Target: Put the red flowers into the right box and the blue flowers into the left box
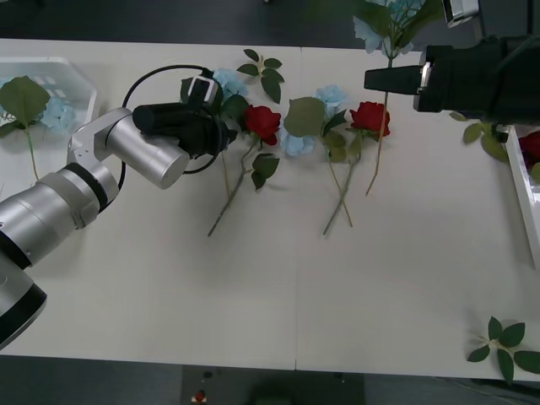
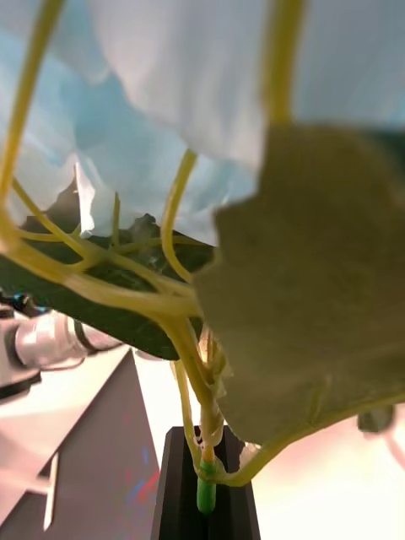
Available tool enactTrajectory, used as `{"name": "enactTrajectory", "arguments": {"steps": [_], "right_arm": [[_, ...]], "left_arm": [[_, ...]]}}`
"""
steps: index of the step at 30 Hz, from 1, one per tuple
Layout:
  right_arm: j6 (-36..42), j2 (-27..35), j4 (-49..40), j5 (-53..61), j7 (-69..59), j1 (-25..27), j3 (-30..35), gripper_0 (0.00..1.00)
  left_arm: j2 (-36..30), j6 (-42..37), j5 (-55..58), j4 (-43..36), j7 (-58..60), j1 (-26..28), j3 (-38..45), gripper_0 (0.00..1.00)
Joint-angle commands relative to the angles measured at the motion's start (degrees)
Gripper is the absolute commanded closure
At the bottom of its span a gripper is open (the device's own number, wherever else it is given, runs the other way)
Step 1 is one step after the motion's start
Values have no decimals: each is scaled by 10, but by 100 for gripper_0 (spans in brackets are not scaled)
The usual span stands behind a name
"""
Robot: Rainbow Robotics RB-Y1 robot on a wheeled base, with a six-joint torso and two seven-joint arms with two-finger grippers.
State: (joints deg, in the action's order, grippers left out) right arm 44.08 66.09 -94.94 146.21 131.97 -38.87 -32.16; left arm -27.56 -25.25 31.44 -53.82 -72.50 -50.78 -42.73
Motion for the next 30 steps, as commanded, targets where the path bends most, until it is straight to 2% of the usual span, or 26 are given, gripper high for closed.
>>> {"name": "enactTrajectory", "arguments": {"steps": [1, 5, 9, 16, 22, 24, 30], "right_arm": [[-29, 4, -38, 6, -3, 11, 11, 100], [-31, 4, -38, 6, -7, 11, 11, 100], [-31, 1, -43, 7, -8, 10, 11, 100], [-31, -2, -45, 7, -10, 11, 11, 100], [-32, -2, -45, 7, -10, 11, 11, 100], [-31, -1, -45, 7, -10, 11, 11, 100], [-32, -1, -45, 7, -10, 11, 11, 100]], "left_arm": [[-10, 1, 6, -8, 15, -21, -5, 0], [-39, -26, 58, -66, 8, -24, -5, 0], [-103, -118, 138, -176, -1, -25, -3, 0], [-192, -235, 260, -267, -51, -25, 37, 0], [-217, -381, 344, -269, -171, -22, 149, 0], [-216, -442, 368, -267, -215, -15, 211, 0], [-203, -534, 492, -264, -310, 22, 345, 0]]}}
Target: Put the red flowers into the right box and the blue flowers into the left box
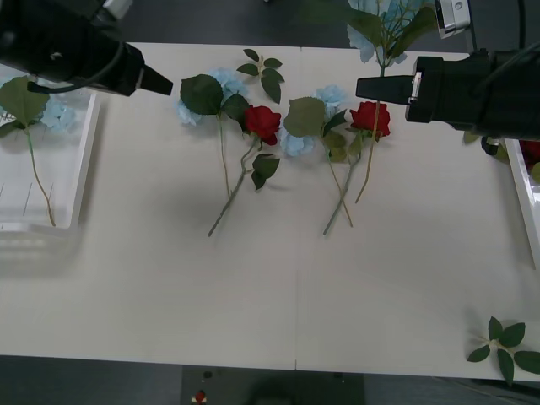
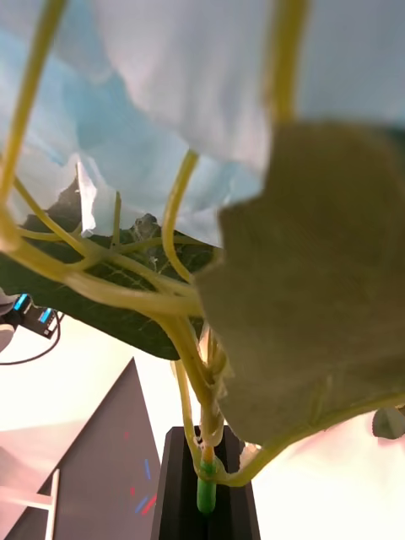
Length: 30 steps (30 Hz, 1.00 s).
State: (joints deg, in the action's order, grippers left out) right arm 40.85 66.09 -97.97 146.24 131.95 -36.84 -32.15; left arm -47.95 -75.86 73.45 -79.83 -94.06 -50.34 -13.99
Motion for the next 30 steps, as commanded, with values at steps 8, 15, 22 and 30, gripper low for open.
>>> {"name": "enactTrajectory", "arguments": {"steps": [8, 15, 22, 30], "right_arm": [[-72, -8, -60, 6, -25, -9, 10, 100], [-127, -40, -85, -1, -37, -9, 10, 100], [-193, -76, -103, -36, -50, -10, -5, 100], [-227, -100, -113, -115, -86, -14, -26, 100]], "left_arm": [[30, -2, 267, 6, -221, 77, 87, 0], [91, 3, 391, 54, -347, 98, 88, 0], [152, 3, 439, 64, -401, 100, 90, 0], [204, 4, 470, 63, -430, 103, 92, 0]]}}
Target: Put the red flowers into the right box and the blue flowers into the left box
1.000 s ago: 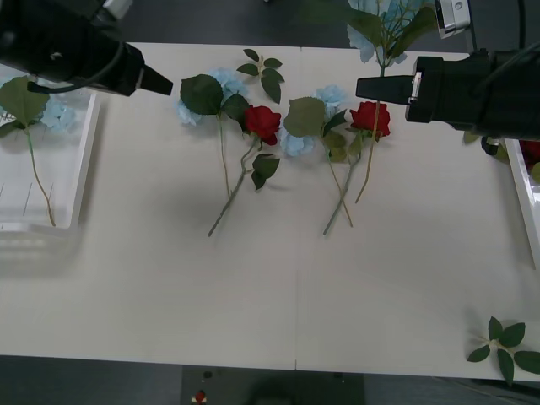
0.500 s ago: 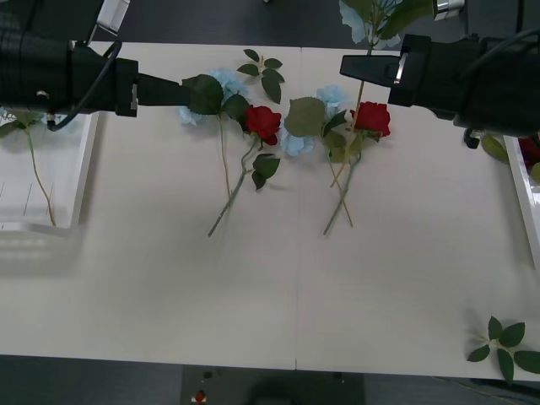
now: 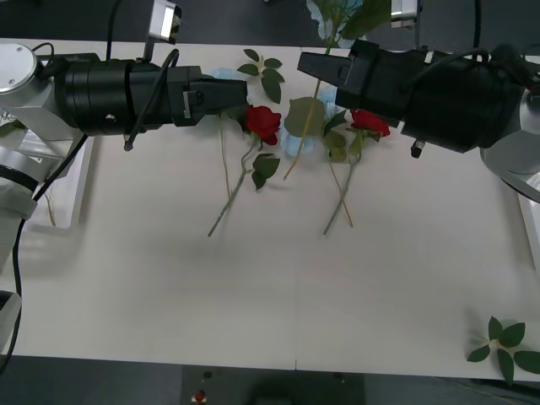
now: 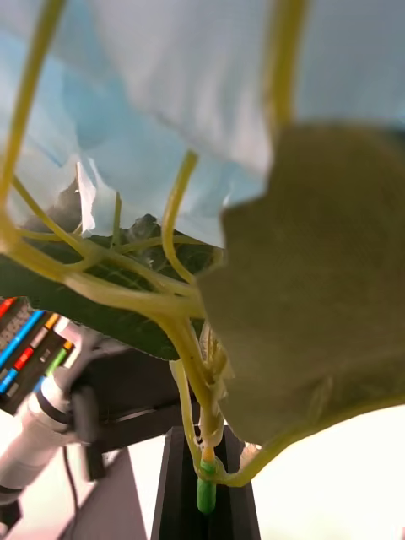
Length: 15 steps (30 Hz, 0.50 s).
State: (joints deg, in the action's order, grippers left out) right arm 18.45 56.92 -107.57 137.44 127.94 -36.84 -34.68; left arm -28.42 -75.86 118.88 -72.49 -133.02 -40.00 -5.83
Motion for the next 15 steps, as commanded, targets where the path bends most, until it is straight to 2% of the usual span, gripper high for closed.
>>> {"name": "enactTrajectory", "arguments": {"steps": [1, 10, 15], "right_arm": [[-3, -12, -18, -44, -61, -17, 0, 100], [-15, -44, -19, -141, -154, -24, -1, 100], [-16, -48, -19, -144, -161, -28, 0, 100]], "left_arm": [[12, 4, 21, -11, -44, 1, 10, 0], [20, 10, 27, -11, -57, 11, -3, 0], [12, 55, 27, -11, -59, 11, -44, 0]]}}
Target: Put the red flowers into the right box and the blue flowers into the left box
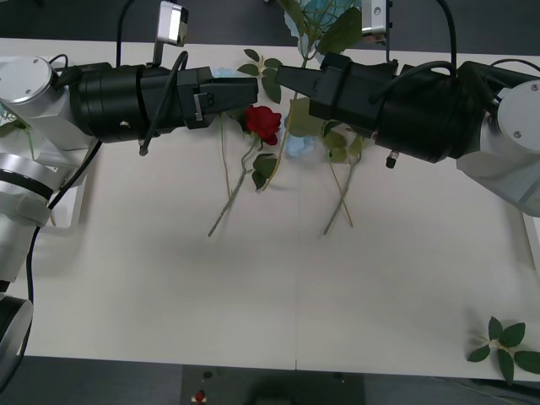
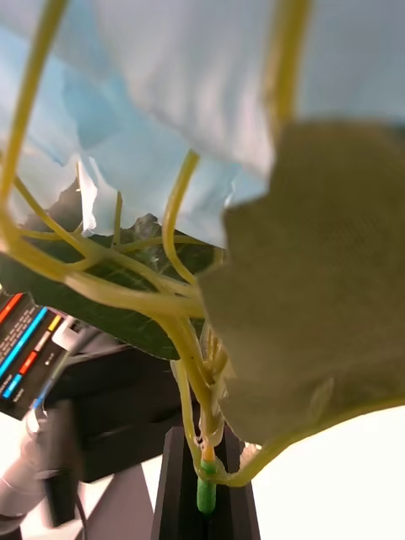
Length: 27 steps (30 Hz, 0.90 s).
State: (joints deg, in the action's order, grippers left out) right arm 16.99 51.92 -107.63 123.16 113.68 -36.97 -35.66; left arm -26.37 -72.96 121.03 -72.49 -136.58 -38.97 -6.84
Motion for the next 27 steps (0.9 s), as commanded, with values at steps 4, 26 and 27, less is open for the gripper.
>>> {"name": "enactTrajectory", "arguments": {"steps": [4, 26, 27], "right_arm": [[-1, 2, -18, 5, -20, -36, 9, 100], [-8, 1, -17, 5, -25, -42, 9, 100], [-8, 1, -17, 5, -24, -42, 9, 100]], "left_arm": [[-12, 44, 3, -11, -25, 1, -55, 0], [-17, 76, 3, -14, -31, 0, -101, 100], [-17, 75, 3, -14, -31, 0, -101, 100]]}}
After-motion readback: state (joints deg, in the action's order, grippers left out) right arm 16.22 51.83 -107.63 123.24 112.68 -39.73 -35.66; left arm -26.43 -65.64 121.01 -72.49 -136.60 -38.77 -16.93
